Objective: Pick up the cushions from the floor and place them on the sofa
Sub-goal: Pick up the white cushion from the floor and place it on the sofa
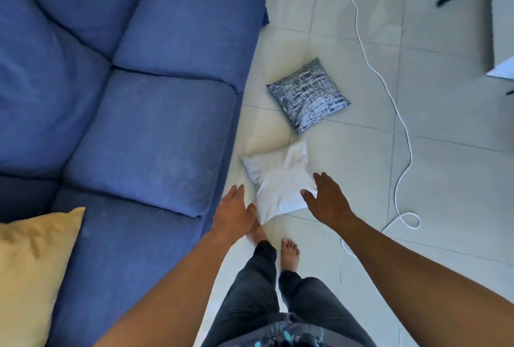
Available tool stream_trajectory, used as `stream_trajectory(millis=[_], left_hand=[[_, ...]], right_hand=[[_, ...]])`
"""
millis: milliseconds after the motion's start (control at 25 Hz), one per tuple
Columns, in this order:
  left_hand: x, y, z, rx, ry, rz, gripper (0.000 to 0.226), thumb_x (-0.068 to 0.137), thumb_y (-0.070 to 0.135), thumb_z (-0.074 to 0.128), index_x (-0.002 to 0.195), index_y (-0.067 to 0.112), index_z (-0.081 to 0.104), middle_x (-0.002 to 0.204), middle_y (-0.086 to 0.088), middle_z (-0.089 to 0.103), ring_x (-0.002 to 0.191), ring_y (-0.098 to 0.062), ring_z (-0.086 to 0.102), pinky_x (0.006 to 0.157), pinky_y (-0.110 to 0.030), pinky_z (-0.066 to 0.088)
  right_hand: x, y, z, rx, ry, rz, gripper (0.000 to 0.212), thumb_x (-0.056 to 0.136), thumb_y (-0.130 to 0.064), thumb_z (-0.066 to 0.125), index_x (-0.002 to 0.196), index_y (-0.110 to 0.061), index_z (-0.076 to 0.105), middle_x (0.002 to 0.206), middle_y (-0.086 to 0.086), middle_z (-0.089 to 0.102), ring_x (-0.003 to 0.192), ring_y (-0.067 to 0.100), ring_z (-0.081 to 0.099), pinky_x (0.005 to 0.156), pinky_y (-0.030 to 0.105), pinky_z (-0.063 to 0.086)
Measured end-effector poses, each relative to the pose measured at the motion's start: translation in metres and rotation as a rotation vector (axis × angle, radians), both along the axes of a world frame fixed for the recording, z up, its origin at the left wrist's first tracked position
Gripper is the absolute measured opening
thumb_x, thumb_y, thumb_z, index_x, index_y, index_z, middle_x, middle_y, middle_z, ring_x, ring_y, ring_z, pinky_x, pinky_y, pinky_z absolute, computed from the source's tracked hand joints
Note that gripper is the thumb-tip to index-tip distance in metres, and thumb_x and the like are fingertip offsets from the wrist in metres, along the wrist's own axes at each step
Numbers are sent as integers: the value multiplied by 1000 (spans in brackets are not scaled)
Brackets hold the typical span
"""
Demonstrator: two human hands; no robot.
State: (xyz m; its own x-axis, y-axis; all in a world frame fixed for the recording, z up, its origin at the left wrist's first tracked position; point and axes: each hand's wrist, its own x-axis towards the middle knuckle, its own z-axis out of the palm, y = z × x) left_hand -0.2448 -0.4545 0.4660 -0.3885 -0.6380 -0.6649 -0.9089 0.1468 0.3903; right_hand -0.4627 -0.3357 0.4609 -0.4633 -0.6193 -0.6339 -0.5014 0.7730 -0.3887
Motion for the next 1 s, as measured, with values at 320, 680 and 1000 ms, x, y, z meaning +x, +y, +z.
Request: stream_trajectory(millis=[320,680,1000], left_hand=[[-64,-68,-126,92,-119,66,67,106,36,53,164,10,30,170,-14,34,156,-32,34,124,-42,29],[-119,-91,-395,177,-241,261,60,99,36,59,152,10,48,155,-16,55,142,-35,51,108,-37,44],[-132,-99,-566,476,-83,929,61,83,44,80,135,15,67,111,1,76,83,-11,70,65,-22,52]], right_hand=[[-74,-26,-119,108,-88,-144,71,105,-40,54,162,-6,28,170,16,27,157,32,25,126,39,20],[-137,-70,-399,181,-125,-143,78,99,-50,60,158,-7,35,162,19,43,149,36,40,120,38,30],[-164,-92,-566,169,-331,-671,122,58,-85,75,151,-10,47,152,10,54,135,29,55,116,42,44]])
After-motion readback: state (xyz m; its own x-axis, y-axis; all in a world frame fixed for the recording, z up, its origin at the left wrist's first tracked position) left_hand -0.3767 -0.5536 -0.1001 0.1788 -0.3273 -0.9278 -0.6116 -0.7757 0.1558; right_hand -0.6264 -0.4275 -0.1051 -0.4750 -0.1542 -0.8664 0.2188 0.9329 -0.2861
